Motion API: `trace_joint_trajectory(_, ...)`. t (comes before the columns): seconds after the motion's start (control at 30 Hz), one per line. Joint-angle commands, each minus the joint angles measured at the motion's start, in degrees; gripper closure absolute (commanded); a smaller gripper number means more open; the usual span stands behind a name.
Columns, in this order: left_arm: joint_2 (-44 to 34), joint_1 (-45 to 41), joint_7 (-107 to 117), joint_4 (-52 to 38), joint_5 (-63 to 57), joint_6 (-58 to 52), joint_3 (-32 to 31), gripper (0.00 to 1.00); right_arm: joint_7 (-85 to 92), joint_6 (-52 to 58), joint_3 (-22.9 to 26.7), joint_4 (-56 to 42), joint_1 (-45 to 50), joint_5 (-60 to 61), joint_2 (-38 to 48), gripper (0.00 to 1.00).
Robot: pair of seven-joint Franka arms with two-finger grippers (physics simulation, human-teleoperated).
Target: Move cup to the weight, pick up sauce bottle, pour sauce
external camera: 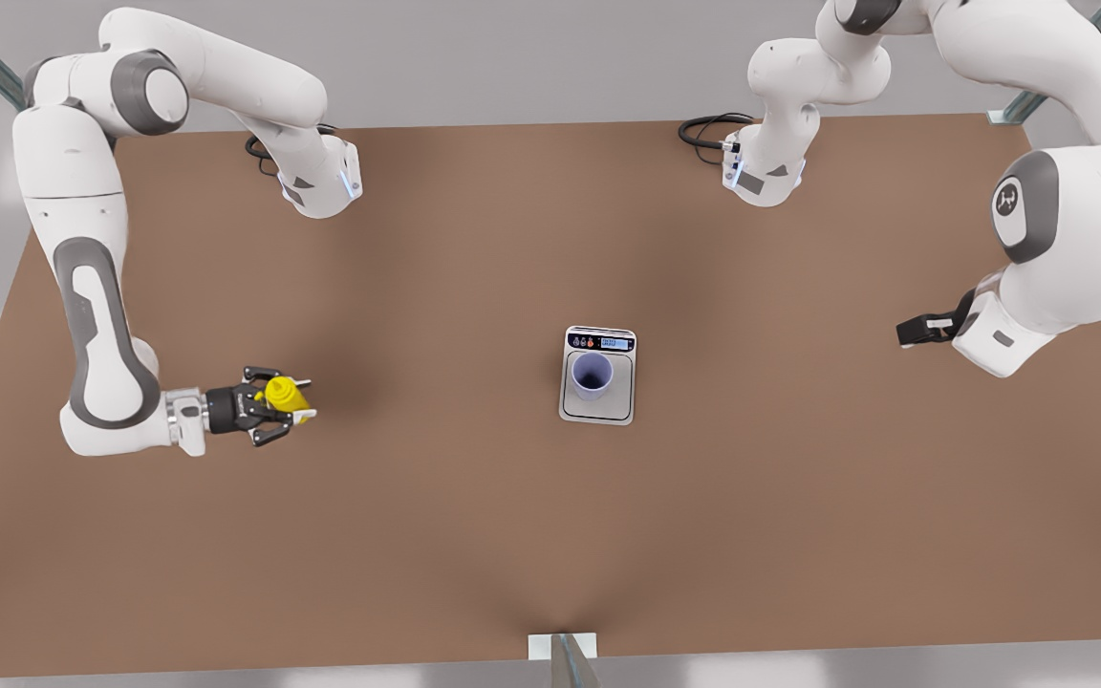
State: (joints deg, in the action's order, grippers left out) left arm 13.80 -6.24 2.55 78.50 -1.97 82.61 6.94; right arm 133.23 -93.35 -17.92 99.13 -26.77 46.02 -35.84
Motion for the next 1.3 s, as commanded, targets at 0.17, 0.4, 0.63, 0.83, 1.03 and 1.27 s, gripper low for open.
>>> trace_joint_trajectory(0.17,0.00,0.00,0.00,-0.01,-0.05,0.01,0.00,0.00,4.85,0.01,-0.01,-0.16,-1.88,2.50,-3.54,0.49)
trace_joint_trajectory(0.4,0.35,-0.09,0.00,-0.01,-0.05,0.01,0.00,0.00,9.24,-0.61,0.08,-0.78,-2.32,3.03,-7.23,0.49)
trace_joint_trajectory(0.63,0.44,0.00,0.00,-0.01,-0.05,-0.34,0.00,0.00,10.21,-0.87,0.43,-0.78,-2.41,3.12,-7.84,0.48)
trace_joint_trajectory(0.83,0.70,-0.09,0.00,-0.01,-0.05,-0.43,0.09,0.00,10.21,-2.01,0.69,-0.60,-2.85,3.03,-8.64,0.47)
trace_joint_trajectory(1.03,0.87,0.00,0.09,-0.01,-0.05,-0.78,0.09,0.00,10.39,-2.45,0.69,-0.78,-3.02,2.76,-9.52,0.46)
trace_joint_trajectory(1.27,1.40,-0.09,0.09,-0.01,-0.40,-0.69,0.09,0.00,10.83,-3.24,0.78,-0.78,-3.02,2.68,-9.96,0.43)
